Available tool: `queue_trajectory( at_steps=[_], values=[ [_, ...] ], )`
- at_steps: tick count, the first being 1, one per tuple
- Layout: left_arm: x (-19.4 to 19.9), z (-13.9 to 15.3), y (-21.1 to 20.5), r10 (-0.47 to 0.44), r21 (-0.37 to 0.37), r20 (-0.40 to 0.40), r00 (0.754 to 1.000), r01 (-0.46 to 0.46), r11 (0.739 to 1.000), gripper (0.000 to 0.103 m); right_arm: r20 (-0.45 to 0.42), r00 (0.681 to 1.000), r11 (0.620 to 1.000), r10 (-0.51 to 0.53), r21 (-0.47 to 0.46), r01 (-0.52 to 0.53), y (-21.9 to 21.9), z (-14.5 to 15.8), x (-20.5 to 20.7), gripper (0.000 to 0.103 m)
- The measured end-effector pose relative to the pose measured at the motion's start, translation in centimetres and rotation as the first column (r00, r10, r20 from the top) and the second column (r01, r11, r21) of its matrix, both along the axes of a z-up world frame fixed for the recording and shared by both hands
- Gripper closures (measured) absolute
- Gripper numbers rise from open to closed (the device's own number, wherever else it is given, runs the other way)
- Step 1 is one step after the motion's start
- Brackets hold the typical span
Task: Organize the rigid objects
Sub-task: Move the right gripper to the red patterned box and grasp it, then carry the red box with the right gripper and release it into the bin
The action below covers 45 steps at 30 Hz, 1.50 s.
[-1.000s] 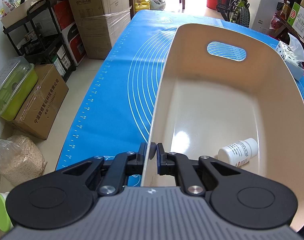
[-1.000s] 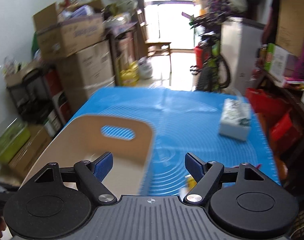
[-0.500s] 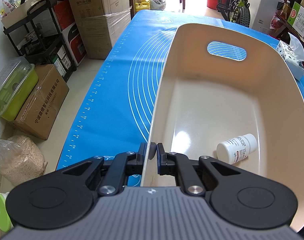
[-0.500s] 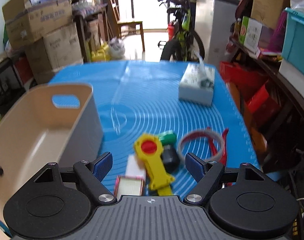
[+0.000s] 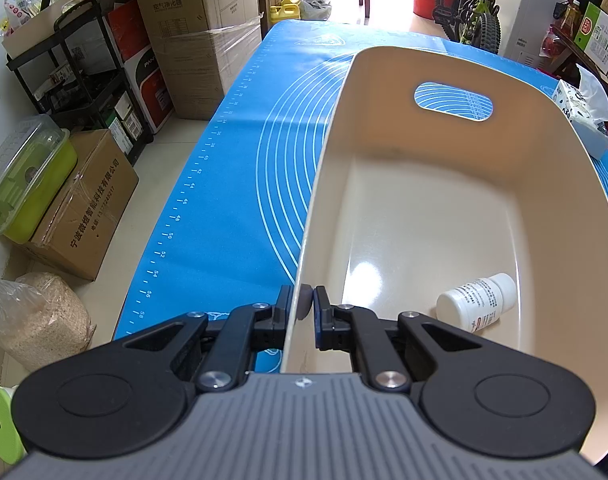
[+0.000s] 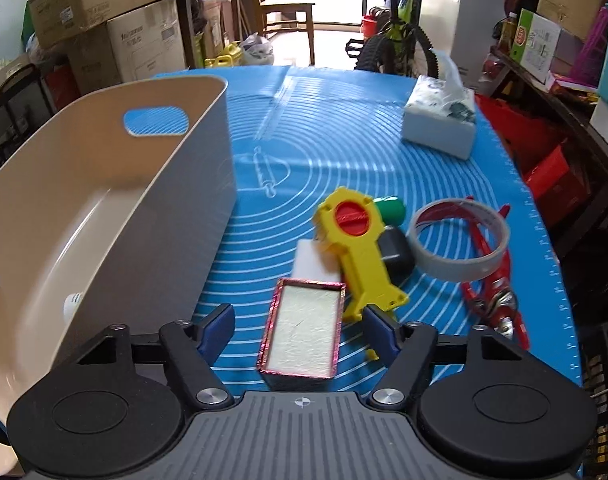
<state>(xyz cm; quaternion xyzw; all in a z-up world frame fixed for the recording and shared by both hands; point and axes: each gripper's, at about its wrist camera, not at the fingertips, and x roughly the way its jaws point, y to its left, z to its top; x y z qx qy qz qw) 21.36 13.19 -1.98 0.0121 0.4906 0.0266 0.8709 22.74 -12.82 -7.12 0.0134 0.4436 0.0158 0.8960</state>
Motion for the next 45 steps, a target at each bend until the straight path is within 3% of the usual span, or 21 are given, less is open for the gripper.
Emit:
queue_trajectory(
  at_steps=[8, 18, 28, 36, 45],
  values=[
    [0.0, 0.0, 0.0, 0.002, 0.0, 0.0, 1.0, -0.002, 1.0, 0.091, -0.008, 1.0, 1.0, -0.009, 0.002, 0.009, 0.1, -0.6, 0.3, 0.058],
    [0.0, 0.0, 0.0, 0.002, 0.0, 0.0, 1.0, -0.002, 1.0, 0.091, 0.04, 0.998, 0.998, -0.053, 0.045, 0.052, -0.9, 1.0, -0.3, 0.058],
    [0.0, 0.0, 0.0, 0.003, 0.001, 0.0, 1.0, -0.003, 1.0, 0.091, 0.211, 0.976, 0.996, -0.06, 0.083, 0.043, -0.6, 7.5, -0.6, 0.059],
    [0.0, 0.0, 0.0, 0.003, 0.001, 0.0, 1.0, -0.003, 1.0, 0.091, 0.326, 0.945, 0.995, -0.012, 0.094, -0.02, 1.4, 12.0, -0.1, 0.059],
    [0.0, 0.0, 0.0, 0.002, 0.003, 0.0, 1.0, -0.002, 1.0, 0.091, 0.33, 0.939, 0.987, 0.099, 0.09, -0.135, 6.2, 12.5, 1.4, 0.058]
  ],
)
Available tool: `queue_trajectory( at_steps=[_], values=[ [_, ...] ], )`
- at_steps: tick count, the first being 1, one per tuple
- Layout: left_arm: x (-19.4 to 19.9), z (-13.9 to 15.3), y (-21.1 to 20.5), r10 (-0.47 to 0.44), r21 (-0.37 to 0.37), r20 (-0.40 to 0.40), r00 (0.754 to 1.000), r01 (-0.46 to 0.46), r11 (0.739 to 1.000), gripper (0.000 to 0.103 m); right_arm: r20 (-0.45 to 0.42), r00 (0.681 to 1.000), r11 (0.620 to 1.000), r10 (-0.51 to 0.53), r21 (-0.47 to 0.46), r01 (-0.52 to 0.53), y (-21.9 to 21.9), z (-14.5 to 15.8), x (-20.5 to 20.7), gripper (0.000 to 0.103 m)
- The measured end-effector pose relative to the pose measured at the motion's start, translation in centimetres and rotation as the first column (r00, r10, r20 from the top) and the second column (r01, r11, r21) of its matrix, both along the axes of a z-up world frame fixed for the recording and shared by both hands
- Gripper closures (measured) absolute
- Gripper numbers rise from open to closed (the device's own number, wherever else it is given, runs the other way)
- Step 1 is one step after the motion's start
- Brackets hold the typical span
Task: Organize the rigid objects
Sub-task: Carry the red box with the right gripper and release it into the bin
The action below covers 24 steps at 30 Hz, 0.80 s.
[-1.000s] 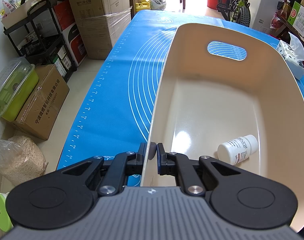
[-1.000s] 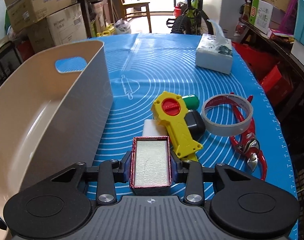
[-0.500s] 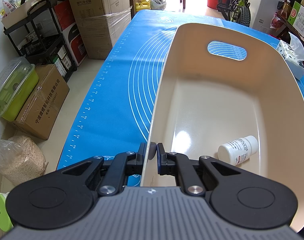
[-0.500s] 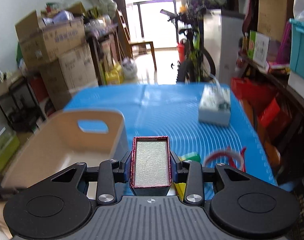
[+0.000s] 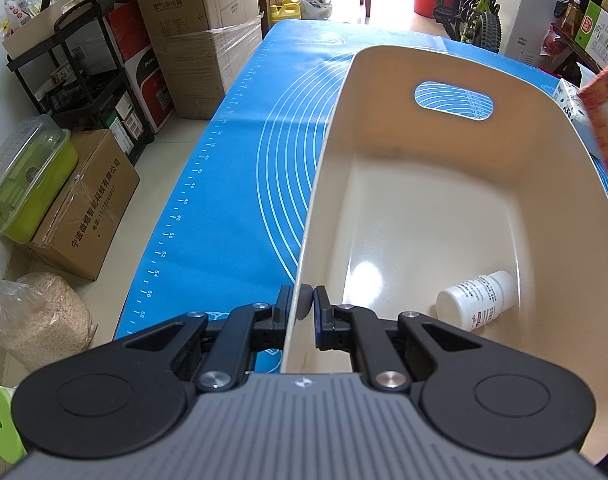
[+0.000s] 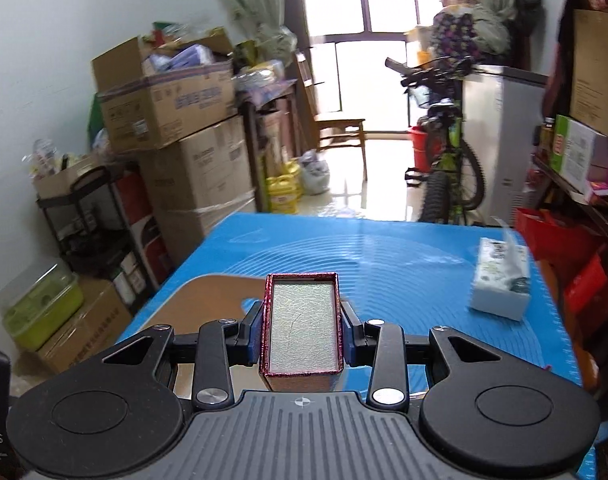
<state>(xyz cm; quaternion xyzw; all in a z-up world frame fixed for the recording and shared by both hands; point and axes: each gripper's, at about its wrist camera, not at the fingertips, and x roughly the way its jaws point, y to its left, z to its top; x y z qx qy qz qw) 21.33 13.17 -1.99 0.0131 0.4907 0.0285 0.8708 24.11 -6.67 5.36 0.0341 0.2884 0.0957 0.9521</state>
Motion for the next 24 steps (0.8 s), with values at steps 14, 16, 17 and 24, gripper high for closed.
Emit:
queue_trajectory(
  at_steps=[14, 16, 17, 24],
  values=[
    [0.0, 0.0, -0.1, -0.001, 0.005, 0.0, 1.0, 0.001, 1.0, 0.091, -0.236, 0.961, 0.983, 0.142, -0.077, -0.164, 6.0, -6.5, 1.1, 0.059],
    [0.0, 0.0, -0.1, -0.002, 0.007, 0.0, 1.0, 0.002, 1.0, 0.091, -0.267, 0.952, 0.98, 0.15, -0.086, -0.179, 6.2, -7.1, 1.2, 0.059],
    [0.0, 0.0, 0.0, -0.002, 0.006, 0.0, 1.0, 0.002, 1.0, 0.091, -0.283, 0.947, 0.978, 0.155, -0.091, -0.187, 6.3, -7.4, 1.2, 0.059],
    [0.0, -0.1, 0.0, -0.003, 0.011, 0.0, 1.0, 0.003, 1.0, 0.09, -0.345, 0.92, 0.967, 0.186, -0.103, -0.234, 6.6, -8.3, 1.2, 0.059]
  ],
)
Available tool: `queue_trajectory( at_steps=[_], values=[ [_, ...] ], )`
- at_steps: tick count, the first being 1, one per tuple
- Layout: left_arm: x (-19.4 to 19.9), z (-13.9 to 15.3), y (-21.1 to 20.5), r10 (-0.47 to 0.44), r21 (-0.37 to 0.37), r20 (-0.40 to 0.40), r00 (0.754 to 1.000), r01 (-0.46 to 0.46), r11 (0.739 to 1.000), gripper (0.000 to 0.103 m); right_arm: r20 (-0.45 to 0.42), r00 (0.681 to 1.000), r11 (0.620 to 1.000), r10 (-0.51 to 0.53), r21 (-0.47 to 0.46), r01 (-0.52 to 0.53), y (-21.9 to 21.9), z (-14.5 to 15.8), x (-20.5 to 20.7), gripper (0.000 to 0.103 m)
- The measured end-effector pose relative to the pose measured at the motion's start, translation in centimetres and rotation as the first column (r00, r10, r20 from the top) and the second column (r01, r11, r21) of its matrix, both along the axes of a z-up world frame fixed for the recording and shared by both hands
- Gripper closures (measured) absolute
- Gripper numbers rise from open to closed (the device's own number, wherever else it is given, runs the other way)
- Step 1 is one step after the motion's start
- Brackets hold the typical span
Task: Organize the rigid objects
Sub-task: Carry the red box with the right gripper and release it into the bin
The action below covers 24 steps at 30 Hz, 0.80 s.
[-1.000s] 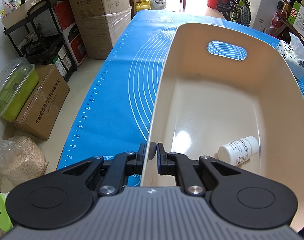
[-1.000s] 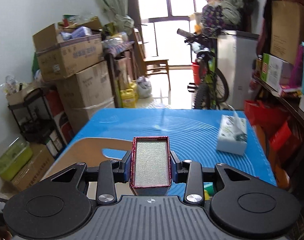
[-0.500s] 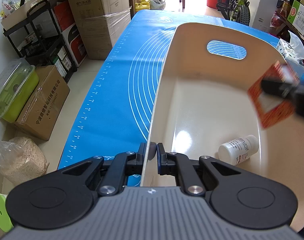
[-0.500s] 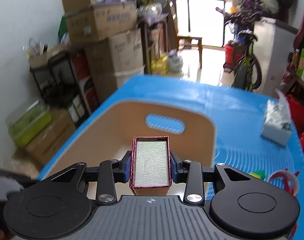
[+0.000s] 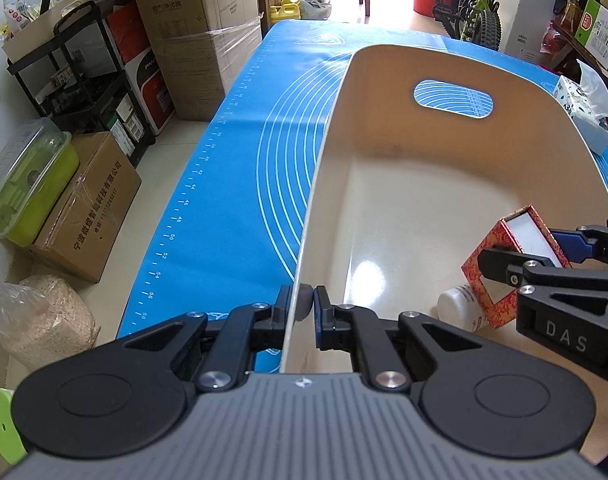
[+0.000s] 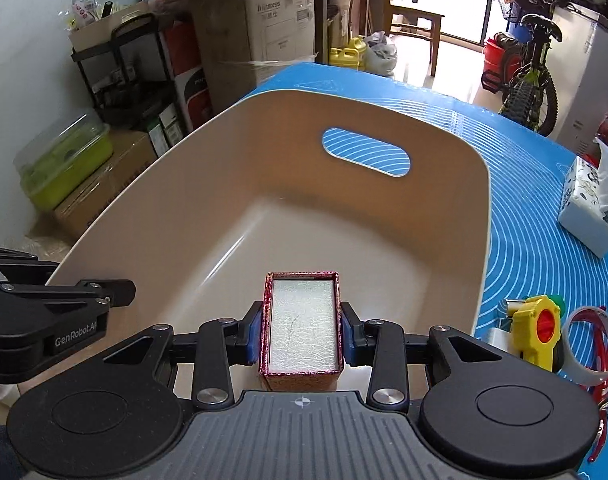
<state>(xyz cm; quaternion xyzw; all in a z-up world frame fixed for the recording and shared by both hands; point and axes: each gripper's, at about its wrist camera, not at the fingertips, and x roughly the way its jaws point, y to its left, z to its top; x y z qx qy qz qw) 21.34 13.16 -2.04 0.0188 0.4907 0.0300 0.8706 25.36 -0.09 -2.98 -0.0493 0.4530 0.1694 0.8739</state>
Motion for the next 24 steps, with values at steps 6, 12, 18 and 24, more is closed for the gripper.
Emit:
queue_trajectory(
  at_steps=[6, 12, 18, 24],
  values=[
    [0.0, 0.0, -0.1, -0.002, 0.006, 0.0, 1.0, 0.002, 1.0, 0.09, 0.015, 1.0, 0.999, -0.004, 0.044, 0.003, -0.9, 0.5, 0.0, 0.051],
    [0.0, 0.0, -0.2, -0.003, 0.011, 0.0, 1.0, 0.003, 1.0, 0.09, 0.079, 0.996, 0.994, -0.03, 0.105, 0.022, -2.3, 2.7, -0.2, 0.04],
    [0.0, 0.0, -0.1, -0.003, 0.013, 0.0, 1.0, 0.003, 1.0, 0.09, 0.181, 0.979, 0.988, -0.095, 0.136, 0.071, -5.2, 5.6, -0.7, 0.038],
    [0.0, 0.0, -0.1, -0.003, 0.013, 0.0, 1.0, 0.003, 1.0, 0.09, 0.239, 0.951, 0.978, -0.198, 0.118, 0.174, -10.2, 6.9, -0.4, 0.037]
  ],
)
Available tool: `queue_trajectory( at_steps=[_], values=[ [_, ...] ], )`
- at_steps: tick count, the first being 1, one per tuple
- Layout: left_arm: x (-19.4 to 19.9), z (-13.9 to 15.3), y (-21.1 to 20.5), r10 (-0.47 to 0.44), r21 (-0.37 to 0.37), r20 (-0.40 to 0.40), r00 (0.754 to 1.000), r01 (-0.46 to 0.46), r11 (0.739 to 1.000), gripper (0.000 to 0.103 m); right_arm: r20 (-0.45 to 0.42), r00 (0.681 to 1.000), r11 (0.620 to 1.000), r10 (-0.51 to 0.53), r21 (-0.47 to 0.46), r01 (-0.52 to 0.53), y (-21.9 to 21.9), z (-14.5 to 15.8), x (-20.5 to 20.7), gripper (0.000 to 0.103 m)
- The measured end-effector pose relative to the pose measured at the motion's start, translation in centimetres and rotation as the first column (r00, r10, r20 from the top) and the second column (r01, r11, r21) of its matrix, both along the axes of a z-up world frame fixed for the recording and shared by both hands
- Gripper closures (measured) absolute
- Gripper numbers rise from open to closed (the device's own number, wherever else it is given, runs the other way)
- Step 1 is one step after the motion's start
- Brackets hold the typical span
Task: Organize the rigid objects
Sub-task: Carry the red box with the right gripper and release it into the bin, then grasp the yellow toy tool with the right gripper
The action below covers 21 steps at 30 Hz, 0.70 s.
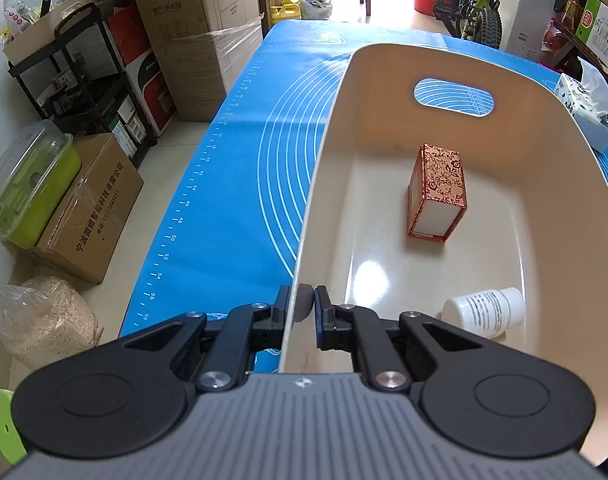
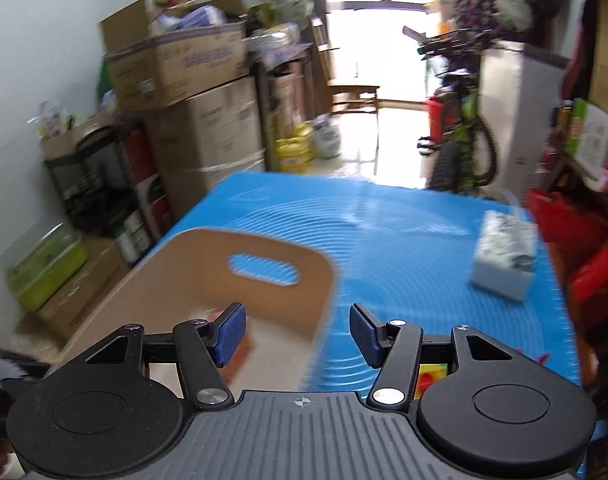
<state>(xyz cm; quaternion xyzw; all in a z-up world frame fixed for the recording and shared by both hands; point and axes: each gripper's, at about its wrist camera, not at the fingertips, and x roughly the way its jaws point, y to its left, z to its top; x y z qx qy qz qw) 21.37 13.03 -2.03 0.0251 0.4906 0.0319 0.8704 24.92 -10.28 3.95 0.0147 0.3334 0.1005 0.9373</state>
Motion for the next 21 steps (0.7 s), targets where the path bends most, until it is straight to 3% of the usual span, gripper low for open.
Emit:
queue_trajectory(
  at_steps=[3, 9, 21],
  values=[
    [0.0, 0.0, 0.0, -0.001, 0.002, 0.0, 1.0, 0.001, 1.0, 0.09, -0.011, 0.998, 0.998, -0.058, -0.011, 0.058, -2.7, -0.7, 0.6, 0.037],
    [0.0, 0.0, -0.1, 0.0, 0.001, 0.0, 1.0, 0.0, 1.0, 0.09, -0.07, 0.986, 0.987, -0.155, -0.059, 0.151, -6.4, -5.0, 1.7, 0.037],
    [0.1, 0.0, 0.0, -0.003, 0.008, -0.001, 1.0, 0.003, 1.0, 0.089, -0.17, 0.977, 0.99, -0.13, -0.083, 0.118, -6.7, -11.8, 3.1, 0.037]
  ],
)
